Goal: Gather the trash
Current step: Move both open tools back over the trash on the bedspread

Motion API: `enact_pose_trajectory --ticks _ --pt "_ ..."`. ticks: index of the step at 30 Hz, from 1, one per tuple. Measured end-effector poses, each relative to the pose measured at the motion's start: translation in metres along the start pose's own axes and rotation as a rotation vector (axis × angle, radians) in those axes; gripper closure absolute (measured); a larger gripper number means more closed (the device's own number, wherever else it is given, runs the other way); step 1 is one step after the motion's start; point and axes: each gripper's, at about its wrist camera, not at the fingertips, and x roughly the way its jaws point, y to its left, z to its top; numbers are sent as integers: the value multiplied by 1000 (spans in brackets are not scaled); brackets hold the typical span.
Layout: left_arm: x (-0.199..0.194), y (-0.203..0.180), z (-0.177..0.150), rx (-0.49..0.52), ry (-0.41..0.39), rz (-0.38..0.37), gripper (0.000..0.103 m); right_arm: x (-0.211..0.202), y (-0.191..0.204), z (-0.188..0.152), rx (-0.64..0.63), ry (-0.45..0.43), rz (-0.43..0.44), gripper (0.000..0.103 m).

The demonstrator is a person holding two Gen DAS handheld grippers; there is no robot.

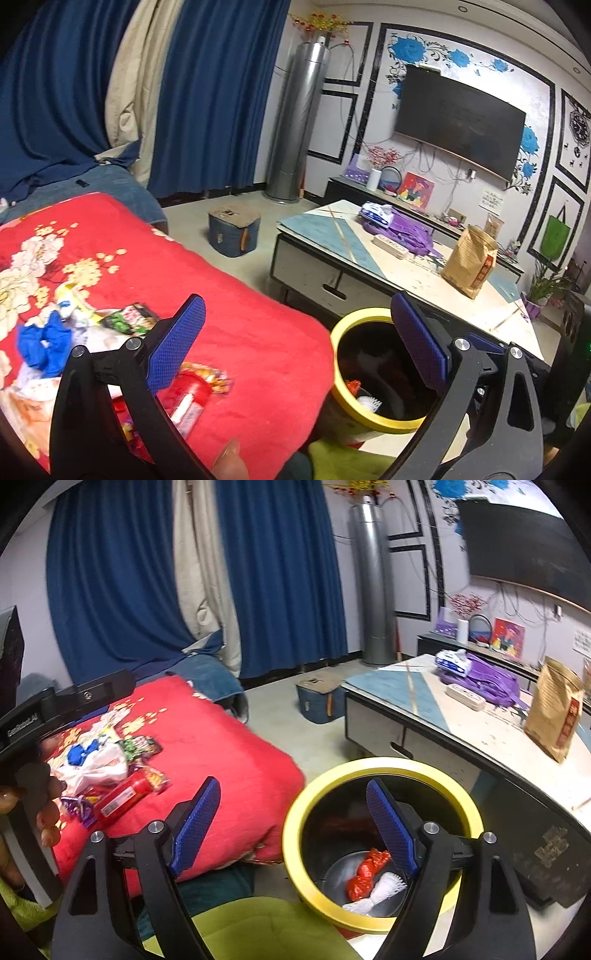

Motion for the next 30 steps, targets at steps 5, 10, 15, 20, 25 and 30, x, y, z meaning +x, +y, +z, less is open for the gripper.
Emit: enact_pose_trajectory --ticks 5,10,15,20,25,30 --pt "-11 20 0 -28 -13 42 11 4 20 1 -20 10 44 24" --pt "-24 35 0 -40 -37 77 11 4 44 4 -63 4 85 21" --pt "-35 48 -2 -49 -48 108 11 9 67 7 -83 7 129 21" --pt "-45 64 -5 -62 -51 142 11 19 95 9 -110 19 182 21" --pt "-54 80 -8 -80 -53 179 11 32 118 10 -120 43 218 20" --pt "-64 98 -10 -108 -58 219 11 45 133 8 -127 82 238 20"
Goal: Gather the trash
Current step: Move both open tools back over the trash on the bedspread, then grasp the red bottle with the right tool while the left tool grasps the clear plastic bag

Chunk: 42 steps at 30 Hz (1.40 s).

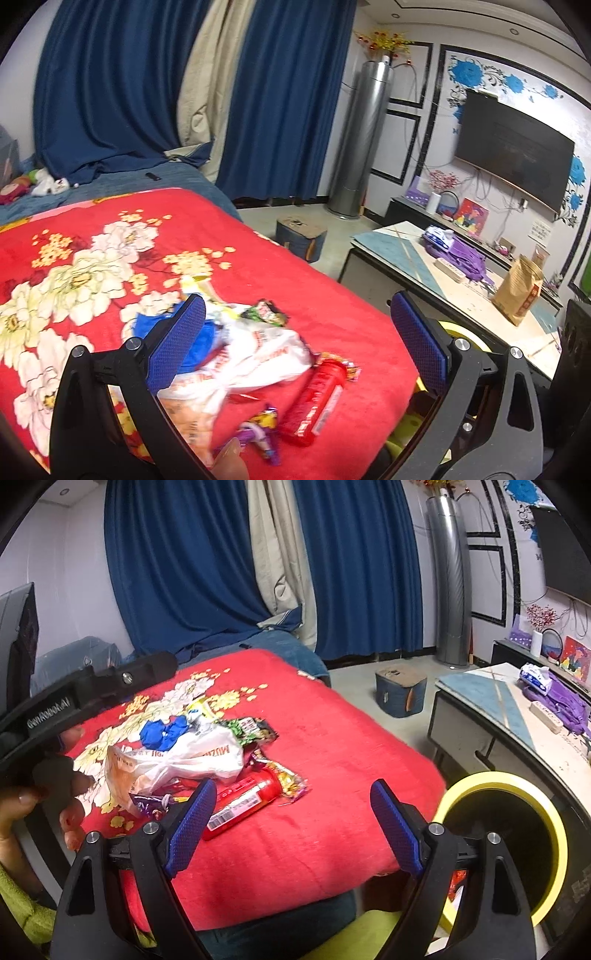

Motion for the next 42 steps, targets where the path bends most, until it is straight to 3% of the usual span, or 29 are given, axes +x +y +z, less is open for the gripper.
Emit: enact_pose_trajectory --ticks 11,23,31,42 --pt "-11 39 0 -57 4 59 11 40 21 -5 13 97 48 21" --pt "-19 76 -17 -91 61 96 11 76 33 -7 71 182 65 21" --pt "-20 89 -37 -90 118 78 11 92 41 -6 89 213 71 22" --pt "-9 79 -49 -81 175 4 26 112 35 -12 183 266 72 26"
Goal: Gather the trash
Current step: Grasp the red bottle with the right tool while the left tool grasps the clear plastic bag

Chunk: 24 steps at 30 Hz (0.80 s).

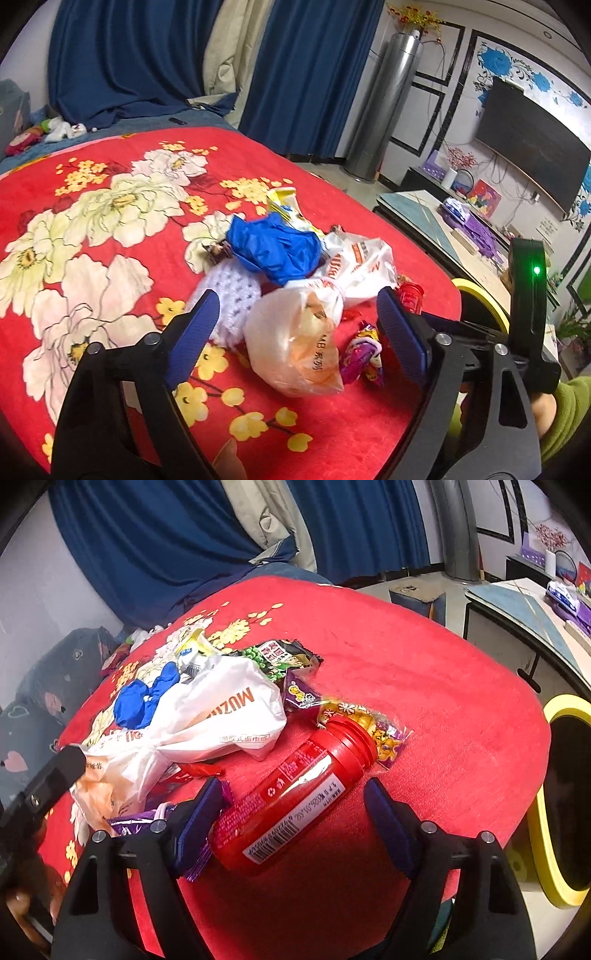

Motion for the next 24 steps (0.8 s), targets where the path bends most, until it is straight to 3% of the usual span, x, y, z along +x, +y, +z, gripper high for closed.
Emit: enact_pose_trajectory --ticks 6,12,17,24 --pt "8 1 -4 -12 30 -7 34 1 1 -4 -17 -10 -11 31" --pt "11 -3 -5 6 48 -1 43 -2 -2 -10 -30 -21 -4 50" --pt "14 -2 -5 9 59 -1 60 -9 -9 -14 -12 -29 17 62" --pt "11 -4 -6 12 50 -2 75 -16 -17 -11 24 -30 53 68"
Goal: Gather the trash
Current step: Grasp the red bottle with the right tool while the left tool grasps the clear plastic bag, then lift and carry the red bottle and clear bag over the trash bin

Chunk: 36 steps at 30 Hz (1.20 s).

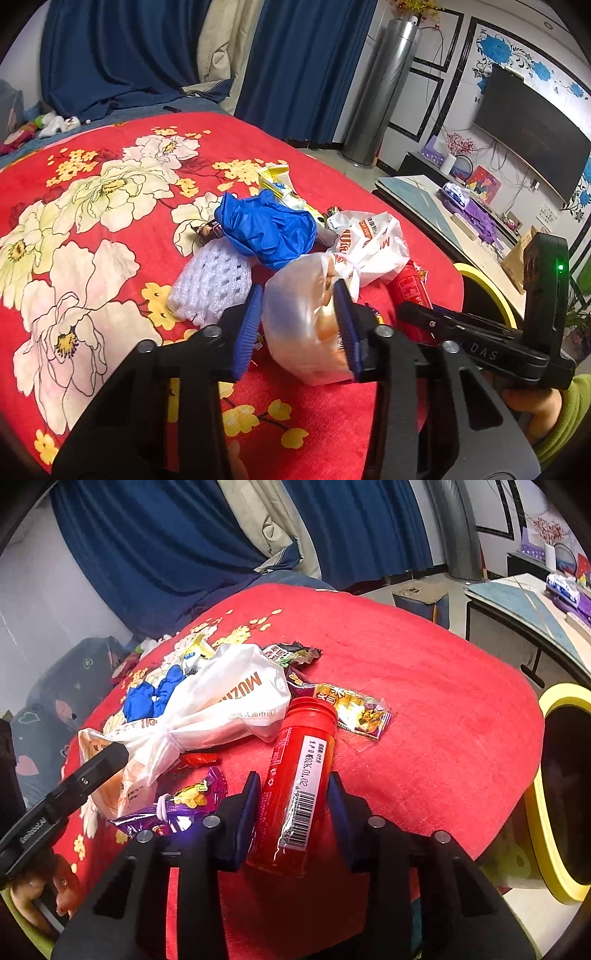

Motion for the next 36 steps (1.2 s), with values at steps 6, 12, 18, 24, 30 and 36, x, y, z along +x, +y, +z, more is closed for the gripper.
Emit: enact_pose_trajectory --ticks 6,12,18,24,30,36 --pt "-9 -5 1 25 -44 -6 82 -12 0 4 -9 -46 16 70" --pt "-23 -10 7 33 -97 -24 87 -28 5 10 -39 -104 36 70" --pt "-36 -12 14 25 -146 -23 87 -44 4 16 -72 -147 49 71" --pt "-47 -13 19 16 -182 -27 87 -52 1 18 -87 -162 44 71" --pt "-53 -24 21 31 -198 -54 87 -67 -8 21 -91 -196 35 72" --pt "-52 -43 21 62 -195 -85 87 -88 -28 27 -72 -239 7 72"
